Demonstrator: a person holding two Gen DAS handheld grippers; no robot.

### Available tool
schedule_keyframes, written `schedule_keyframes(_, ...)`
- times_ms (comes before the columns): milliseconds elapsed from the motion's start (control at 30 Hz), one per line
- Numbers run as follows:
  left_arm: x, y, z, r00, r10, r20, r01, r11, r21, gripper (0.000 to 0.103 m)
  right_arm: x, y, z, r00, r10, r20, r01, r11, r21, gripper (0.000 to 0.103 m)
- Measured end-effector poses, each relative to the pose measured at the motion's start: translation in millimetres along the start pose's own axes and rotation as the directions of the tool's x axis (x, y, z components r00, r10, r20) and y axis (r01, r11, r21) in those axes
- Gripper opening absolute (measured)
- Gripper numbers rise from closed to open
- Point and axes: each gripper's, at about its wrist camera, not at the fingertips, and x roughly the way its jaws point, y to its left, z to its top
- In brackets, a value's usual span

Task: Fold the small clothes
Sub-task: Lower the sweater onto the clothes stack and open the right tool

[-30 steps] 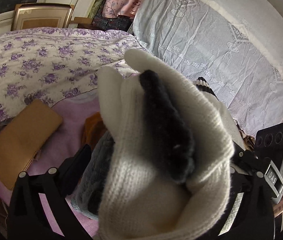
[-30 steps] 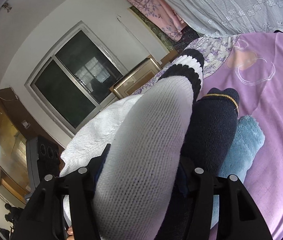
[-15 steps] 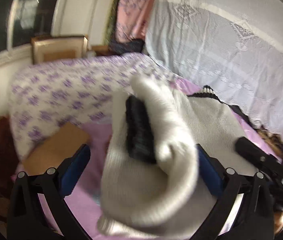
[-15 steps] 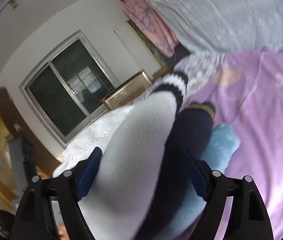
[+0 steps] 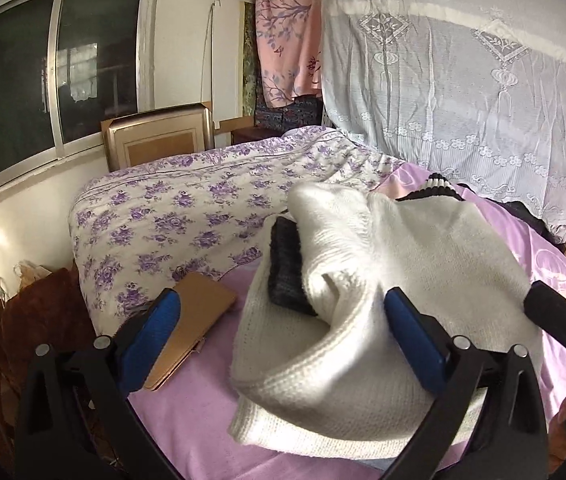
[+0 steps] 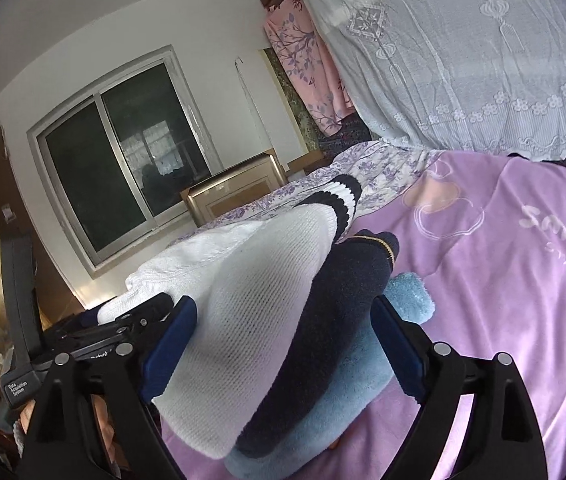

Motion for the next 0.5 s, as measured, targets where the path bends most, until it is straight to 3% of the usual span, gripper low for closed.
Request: schedule_keyframes(500, -31, -11, -3, 0.994, 0.107, -0.003, -0.107, 0.993, 0.046, 0.099, -24, 8, -12, 0.998, -0.03, -0.052, 0.026, 0.997, -0.076, 0.1)
